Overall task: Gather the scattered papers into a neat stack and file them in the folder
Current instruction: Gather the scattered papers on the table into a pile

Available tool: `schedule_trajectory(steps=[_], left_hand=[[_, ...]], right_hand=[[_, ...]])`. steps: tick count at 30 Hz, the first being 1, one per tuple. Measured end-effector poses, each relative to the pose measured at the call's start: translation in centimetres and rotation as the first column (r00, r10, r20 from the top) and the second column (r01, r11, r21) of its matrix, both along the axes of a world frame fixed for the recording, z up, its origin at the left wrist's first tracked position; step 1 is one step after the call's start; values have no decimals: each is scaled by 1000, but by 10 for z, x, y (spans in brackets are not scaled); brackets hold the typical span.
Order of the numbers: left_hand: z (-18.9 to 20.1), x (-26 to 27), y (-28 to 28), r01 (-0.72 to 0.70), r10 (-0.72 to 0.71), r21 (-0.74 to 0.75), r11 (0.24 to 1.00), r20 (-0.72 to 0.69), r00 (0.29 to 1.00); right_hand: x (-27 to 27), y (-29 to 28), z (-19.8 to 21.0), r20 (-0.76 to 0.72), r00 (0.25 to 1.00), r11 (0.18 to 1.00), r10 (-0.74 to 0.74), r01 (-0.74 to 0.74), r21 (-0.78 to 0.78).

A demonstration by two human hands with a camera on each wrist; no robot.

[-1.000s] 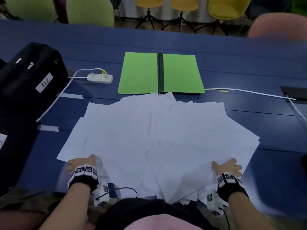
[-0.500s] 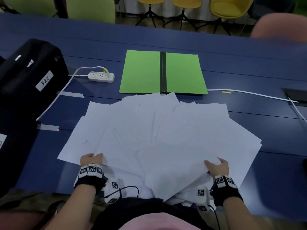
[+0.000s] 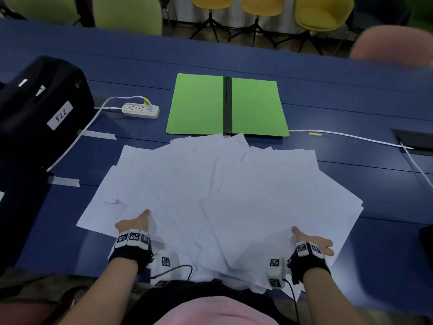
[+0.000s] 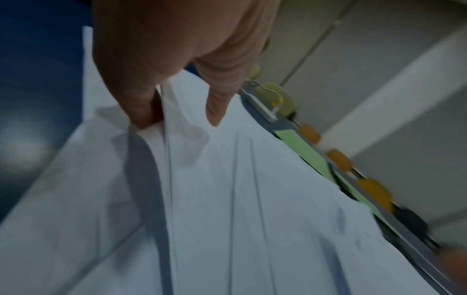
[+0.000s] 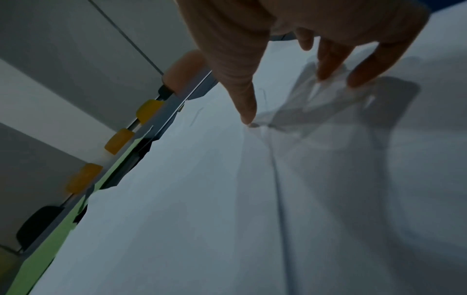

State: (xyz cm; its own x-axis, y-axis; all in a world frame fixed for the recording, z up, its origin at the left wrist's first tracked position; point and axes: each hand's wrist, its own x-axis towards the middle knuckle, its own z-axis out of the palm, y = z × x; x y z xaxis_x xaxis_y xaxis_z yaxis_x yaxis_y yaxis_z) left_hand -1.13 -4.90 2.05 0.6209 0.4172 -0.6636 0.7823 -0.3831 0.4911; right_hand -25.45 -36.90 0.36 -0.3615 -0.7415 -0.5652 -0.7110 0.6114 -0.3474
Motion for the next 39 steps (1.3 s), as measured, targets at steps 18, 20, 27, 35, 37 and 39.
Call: schedule_trajectory(steps=[18, 20, 27, 35, 37, 39], left_hand=[[-3, 6, -27, 279, -260, -111, 954, 156, 953], [-2, 10, -26, 130, -97, -223, 966, 154, 983], [-18, -2, -23, 164, -174, -310, 936, -6, 985], [-18, 4, -27, 345, -353, -150, 927, -30, 935], [-20, 7, -31, 377, -383, -159, 912, -3, 924], [-21, 4, -41, 374, -378, -217, 902, 24, 926]], right_hand=[[-4, -15, -7, 149, 965, 975, 215, -220, 21], [-5, -18, -6, 216, 935, 959, 282, -283, -25], [-13, -8, -1, 376, 926, 977, 48, 35, -212], [36, 24, -4, 339, 800, 857, 494, -514, -35], [42, 26, -3, 326, 784, 840, 529, -537, -71], [48, 33, 1, 307, 757, 811, 576, -576, -102]])
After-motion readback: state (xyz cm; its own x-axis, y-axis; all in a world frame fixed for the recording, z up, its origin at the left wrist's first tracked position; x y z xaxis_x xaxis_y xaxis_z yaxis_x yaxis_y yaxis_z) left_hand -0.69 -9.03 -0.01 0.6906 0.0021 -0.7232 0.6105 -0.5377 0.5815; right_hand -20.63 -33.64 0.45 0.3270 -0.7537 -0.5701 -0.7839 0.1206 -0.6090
